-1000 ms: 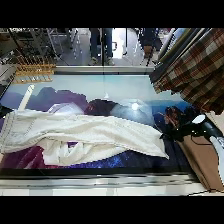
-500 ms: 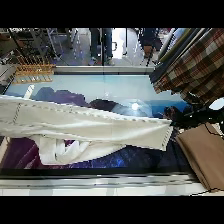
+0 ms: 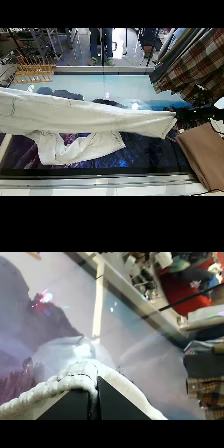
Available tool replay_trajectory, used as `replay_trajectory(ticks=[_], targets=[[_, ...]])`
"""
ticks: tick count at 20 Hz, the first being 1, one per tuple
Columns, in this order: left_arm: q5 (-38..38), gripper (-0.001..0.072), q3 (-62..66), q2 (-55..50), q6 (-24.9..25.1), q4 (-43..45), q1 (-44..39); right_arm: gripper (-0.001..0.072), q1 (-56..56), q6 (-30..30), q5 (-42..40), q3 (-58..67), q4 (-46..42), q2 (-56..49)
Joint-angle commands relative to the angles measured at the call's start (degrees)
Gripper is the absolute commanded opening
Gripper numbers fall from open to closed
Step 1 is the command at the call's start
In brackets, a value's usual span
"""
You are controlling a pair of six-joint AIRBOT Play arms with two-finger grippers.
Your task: Fold the clothes and pants, and hang the long-sleeved shirts on hangers.
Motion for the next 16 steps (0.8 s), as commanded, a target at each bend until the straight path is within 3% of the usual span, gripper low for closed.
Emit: replay_trajectory(ticks=[1,3,6,7,9,13,16], targets=[[-1.03,0.0026,0.07,0.02,0.0,0.24,1.55,0.0027,0.33,-0.57,6.82,-2.32,0.17,0.17],[-2.47,0.0025,0.07,0.02,-0.31,6.91,1.64,0.0027,1.73,-3.1,12.92,-9.49,2.12,0.2],[-3.04,0.0026,0.0,-0.09,-0.39,14.34,1.4,0.0029,4.35,-6.54,11.1,-22.53,4.74,0.17],[-2.97,0.0026,0.0,-0.26,-0.39,14.62,1.4,0.0099,4.52,-6.47,8.13,-25.4,4.76,0.17],[-2.97,0.0026,0.0,-0.76,-0.39,14.62,1.4,0.0503,3.61,-5.4,2.69,-27.23,5.42,0.15],[-3.13,0.0026,0.0,-1.66,-0.42,14.62,1.2,0.0509,-0.37,-4.37,-6.95,-27.08,17.05,-2.03],[-3.37,0.0027,0.0,-1.7,-0.39,14.62,1.16,0.0492,-0.46,-5.09,-8.85,-27.08,18.53,-5.9]])
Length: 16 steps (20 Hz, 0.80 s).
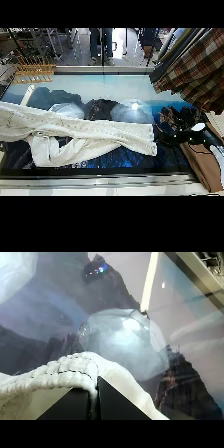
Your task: Fold the clothes and pants, and hang the long-sleeved shirts on hangers.
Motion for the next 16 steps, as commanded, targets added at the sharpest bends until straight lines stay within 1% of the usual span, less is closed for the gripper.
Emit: replay_trajectory(ticks=[1,4,5,8,9,10,11,14,16], targets=[[-0.48,0.0026,0.0,-0.22,0.02,0.52,-0.07,0.0466,-0.76,-0.37,-4.85,-0.57,4.13,-4.04],[-0.7,0.0027,0.0,-0.22,0.02,0.52,-0.07,0.0427,-0.76,-0.22,-7.5,-0.57,2.91,-5.35],[-0.7,0.0027,0.0,-0.22,0.02,0.52,-0.07,0.0425,-0.76,-0.2,-7.93,-0.57,2.6,-5.35],[-0.7,0.0027,0.0,-0.22,0.0,0.5,-0.07,0.0273,-0.11,-0.26,-7.74,-0.57,3.28,-5.55],[-0.9,0.0027,0.0,-0.22,0.0,0.48,-0.07,0.0268,0.52,-0.44,-7.69,-0.59,3.61,-5.7],[-1.03,0.0026,0.0,-0.22,0.0,0.48,-0.07,0.0181,1.29,-1.77,-7.67,-0.57,4.15,-5.73],[-1.07,0.0027,0.0,-0.22,0.0,0.48,-0.07,0.0037,2.03,-2.89,-7.93,-0.57,5.11,-5.7],[-1.07,0.0027,0.0,-0.22,0.02,0.5,-0.04,0.0028,2.34,-3.58,-7.23,0.46,5.9,-5.66],[-1.07,0.0027,0.0,-0.22,0.04,0.52,-0.04,0.0027,2.05,-3.89,-5.14,2.71,5.42,-5.64]])
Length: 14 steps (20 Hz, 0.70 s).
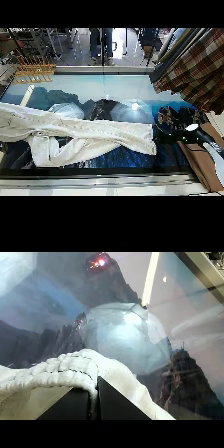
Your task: Fold the clothes and pants, and hang the long-sleeved shirts on hangers.
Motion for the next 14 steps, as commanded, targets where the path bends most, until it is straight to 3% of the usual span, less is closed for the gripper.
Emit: replay_trajectory(ticks=[1,9,14], targets=[[-0.02,0.0027,0.0,-0.02,0.04,0.02,0.0,0.0027,0.22,-1.09,3.08,3.39,-0.33,0.0],[-0.04,0.0027,0.02,-0.07,0.0,-0.83,0.0,0.0026,0.22,-1.07,2.14,12.37,-0.44,0.0],[1.31,0.0027,0.04,0.11,0.0,-21.11,1.2,0.0026,-0.07,-1.09,3.56,16.5,-0.37,4.87]])
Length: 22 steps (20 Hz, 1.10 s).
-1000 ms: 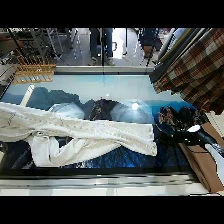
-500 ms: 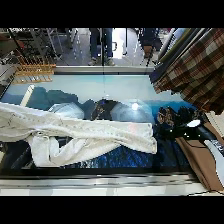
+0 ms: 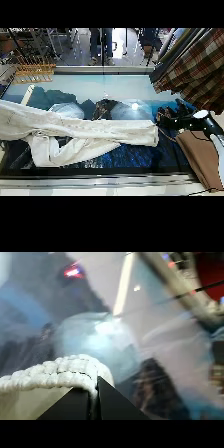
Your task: Fold the clothes and pants, and hang the long-sleeved shirts on hangers.
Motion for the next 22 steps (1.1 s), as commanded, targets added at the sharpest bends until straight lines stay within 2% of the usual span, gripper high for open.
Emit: replay_trajectory(ticks=[1,4,6,10,12,14,17,19,22], targets=[[2.19,0.0027,0.04,0.42,0.0,-17.4,1.07,0.0026,-0.68,0.0,0.24,5.07,0.24,4.44],[5.35,0.0026,0.07,0.81,-0.24,-33.75,3.37,0.0026,-4.98,2.05,0.39,14.01,0.02,9.57],[6.88,0.0026,0.07,0.81,-2.34,-41.9,5.07,0.0026,-8.76,3.26,1.9,19.61,-0.07,12.07],[5.95,0.0026,0.07,0.81,-5.44,-43.19,6.47,0.0026,-12.46,3.32,8.48,25.4,-0.07,13.88],[5.18,0.0026,0.07,0.85,-7.32,-43.5,6.32,0.0026,-12.46,3.28,8.5,25.51,-0.2,14.1],[4.92,0.0026,0.09,1.44,-6.99,-48.68,6.29,0.0026,-12.61,3.26,7.93,26.58,-0.42,14.1],[8.41,0.0025,0.13,4.76,0.59,-63.01,6.69,0.0026,-14.14,3.28,5.99,32.48,-0.33,14.14],[14.53,0.0025,0.15,9.03,6.19,-71.78,7.54,0.0026,-16.31,3.41,4.66,39.63,-0.33,14.21],[25.14,0.0025,0.15,17.99,15.13,-79.36,9.86,0.0026,-19.82,4.59,1.55,49.24,-0.35,15.96]])
